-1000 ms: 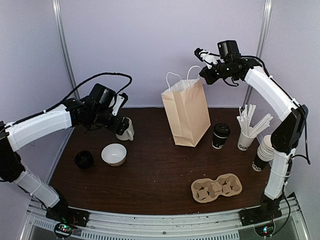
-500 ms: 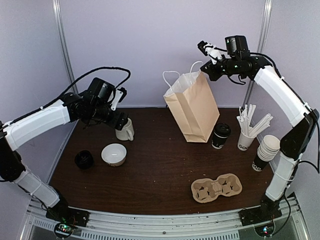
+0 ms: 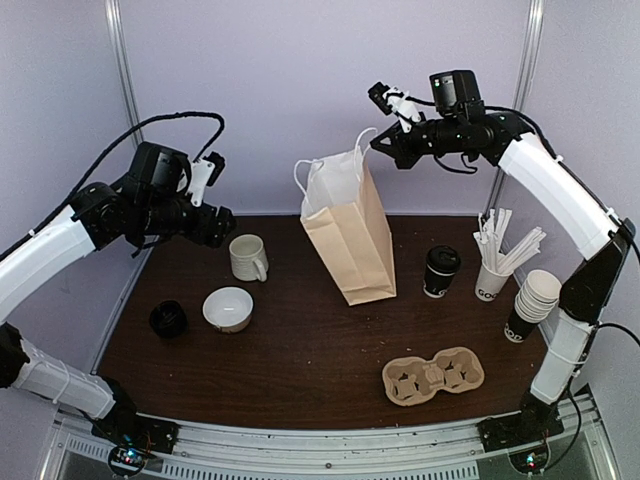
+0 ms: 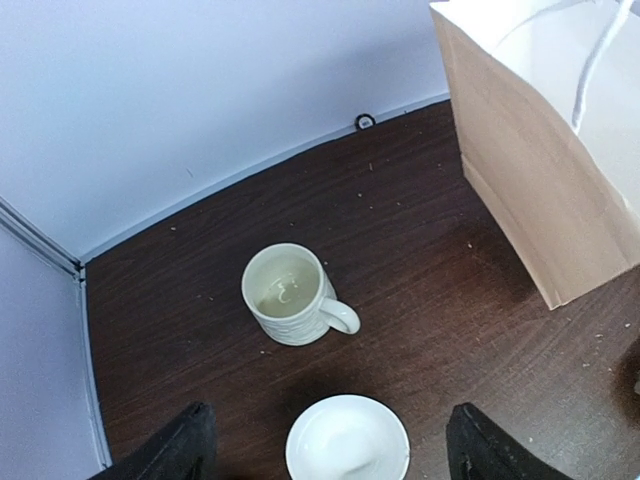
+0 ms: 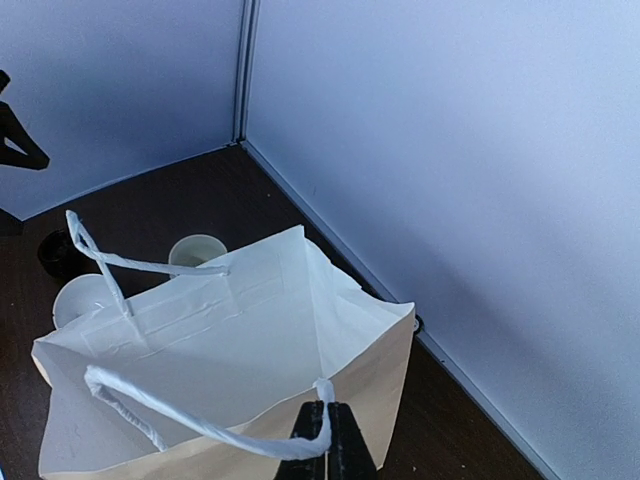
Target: Pack the takeout coffee
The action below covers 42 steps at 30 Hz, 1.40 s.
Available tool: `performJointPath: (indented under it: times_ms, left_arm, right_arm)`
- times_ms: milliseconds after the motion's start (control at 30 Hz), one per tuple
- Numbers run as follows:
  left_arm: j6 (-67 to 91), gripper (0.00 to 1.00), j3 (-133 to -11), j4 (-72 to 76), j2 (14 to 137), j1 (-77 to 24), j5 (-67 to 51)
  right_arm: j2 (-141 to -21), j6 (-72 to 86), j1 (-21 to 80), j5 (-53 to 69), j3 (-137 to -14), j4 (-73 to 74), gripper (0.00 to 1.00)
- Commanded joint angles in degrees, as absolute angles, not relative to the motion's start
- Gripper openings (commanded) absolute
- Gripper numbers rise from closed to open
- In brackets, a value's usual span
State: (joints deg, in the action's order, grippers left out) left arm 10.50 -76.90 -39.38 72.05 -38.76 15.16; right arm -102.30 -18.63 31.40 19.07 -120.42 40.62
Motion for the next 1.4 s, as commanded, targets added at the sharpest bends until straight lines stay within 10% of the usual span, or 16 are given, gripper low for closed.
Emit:
performJointPath:
  times_ms: [0, 433, 733, 1367]
  left_arm:
    - [13.9, 0.82, -76.8, -39.3, 71.1, -38.7, 8.0]
    - [15.8, 0.80, -81.7, -39.5, 71.5, -38.8, -3.1]
    - [18.8, 0.78, -84.8, -39.7, 76.1, -45.8, -10.0]
    - [39.2, 0.78, -93.8, -37.1, 92.4, -57.4, 7.4]
  right_arm:
    - [-98.3, -16.7, 34.1, 20.8, -116.9, 40.3, 0.00]
    - [-95.9, -12.7, 34.7, 30.3, -108.2, 39.9, 0.01]
    - [-94.2, -14.3, 34.2, 30.0, -106.7, 41.5, 0.30]
    - [-92.2, -15.1, 32.9, 31.6, -105.1, 44.1, 0.34]
